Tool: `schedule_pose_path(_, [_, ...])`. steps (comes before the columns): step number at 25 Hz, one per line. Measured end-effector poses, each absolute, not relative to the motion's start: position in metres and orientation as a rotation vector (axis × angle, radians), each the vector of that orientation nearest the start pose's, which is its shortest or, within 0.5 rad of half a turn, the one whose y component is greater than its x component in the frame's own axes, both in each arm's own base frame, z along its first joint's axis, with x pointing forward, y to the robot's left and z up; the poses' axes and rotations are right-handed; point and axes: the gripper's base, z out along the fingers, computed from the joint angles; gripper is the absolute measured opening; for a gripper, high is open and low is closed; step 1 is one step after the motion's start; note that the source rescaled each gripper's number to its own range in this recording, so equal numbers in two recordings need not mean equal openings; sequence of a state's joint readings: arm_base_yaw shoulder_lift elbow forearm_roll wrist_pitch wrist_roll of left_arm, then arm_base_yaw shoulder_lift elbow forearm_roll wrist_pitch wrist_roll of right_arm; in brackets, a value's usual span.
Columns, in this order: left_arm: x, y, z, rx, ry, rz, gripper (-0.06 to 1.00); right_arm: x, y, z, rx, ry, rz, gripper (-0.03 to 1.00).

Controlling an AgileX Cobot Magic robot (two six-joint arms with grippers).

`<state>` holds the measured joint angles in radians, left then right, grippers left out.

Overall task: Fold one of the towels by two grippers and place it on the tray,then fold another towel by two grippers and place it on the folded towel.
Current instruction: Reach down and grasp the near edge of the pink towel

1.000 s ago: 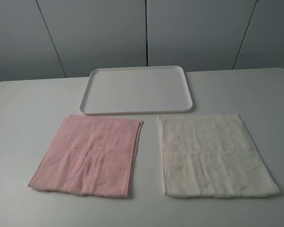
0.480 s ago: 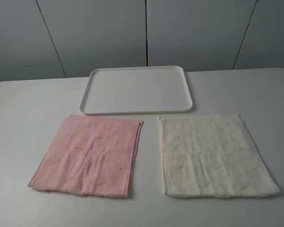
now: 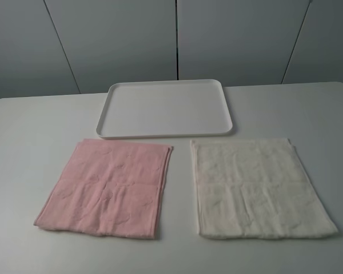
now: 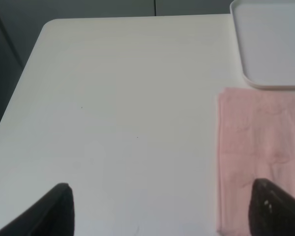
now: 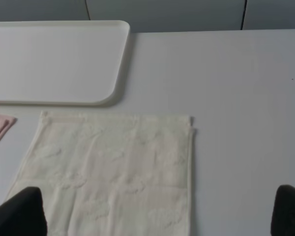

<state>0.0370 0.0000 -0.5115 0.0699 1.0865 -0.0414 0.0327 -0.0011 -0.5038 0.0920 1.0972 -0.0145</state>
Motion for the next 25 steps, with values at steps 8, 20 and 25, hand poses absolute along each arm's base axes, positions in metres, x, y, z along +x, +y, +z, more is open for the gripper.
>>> schedule_pose_path(8, [-0.007,0.005,0.279,-0.067,2.059,0.094,0.92,-0.007,0.007,0.276,-0.056,2.074,0.122,0.98])
schedule_pose_path(20, [0.033,-0.001,0.279,0.210,2.290,0.105,0.92,-0.011,0.013,0.294,-0.096,2.061,0.183,0.98])
schedule_pose_path(25, [0.062,-0.003,0.296,0.352,2.343,0.104,0.92,0.018,0.024,0.304,-0.210,2.151,0.288,0.98])
